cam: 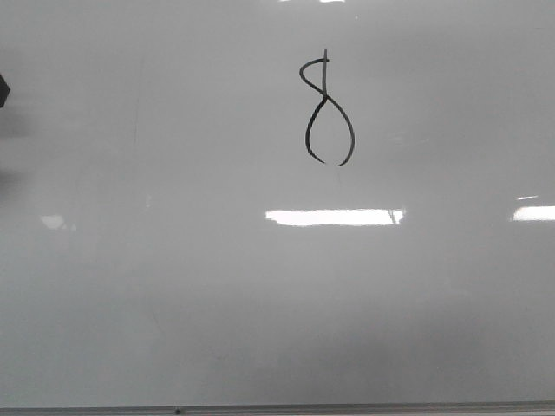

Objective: Write number 8 on whiteboard

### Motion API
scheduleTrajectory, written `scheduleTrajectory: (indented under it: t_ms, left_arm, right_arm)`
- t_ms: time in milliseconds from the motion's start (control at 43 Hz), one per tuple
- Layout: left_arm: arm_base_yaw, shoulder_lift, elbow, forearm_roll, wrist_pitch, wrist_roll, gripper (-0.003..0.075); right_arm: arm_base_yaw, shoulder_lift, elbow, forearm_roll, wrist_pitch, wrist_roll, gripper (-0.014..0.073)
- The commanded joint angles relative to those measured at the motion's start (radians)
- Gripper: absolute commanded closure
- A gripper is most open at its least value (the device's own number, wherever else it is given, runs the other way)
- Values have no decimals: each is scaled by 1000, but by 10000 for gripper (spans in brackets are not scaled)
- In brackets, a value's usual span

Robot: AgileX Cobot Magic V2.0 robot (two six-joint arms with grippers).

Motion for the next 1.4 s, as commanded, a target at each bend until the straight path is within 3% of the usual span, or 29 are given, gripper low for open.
scheduleTrajectory:
  t_ms: [0,209,372,837,977,1372]
  left_arm:
    - [0,-23,-33,15,-57,-8,351]
    - [-3,-147,-39,47,56,-8,353]
    - [-64,-298,-39,49,130,48,353]
    - [-483,-770,99,-7,229,77,353]
    - [-557,-850,143,-5,229,77,353]
    - [-576,-866,152,5,230,77,353]
  right_arm:
    - [-9,-12,-23,8,-37,18,202]
    - [-39,-61,-23,-32,-33,112,202]
    - [-84,-118,-23,-129,-29,217,202]
    - [-115,-352,48,-143,-15,241,202]
    - [-115,-398,88,-144,-17,241,202]
    - [-115,-401,111,-164,-18,275,202]
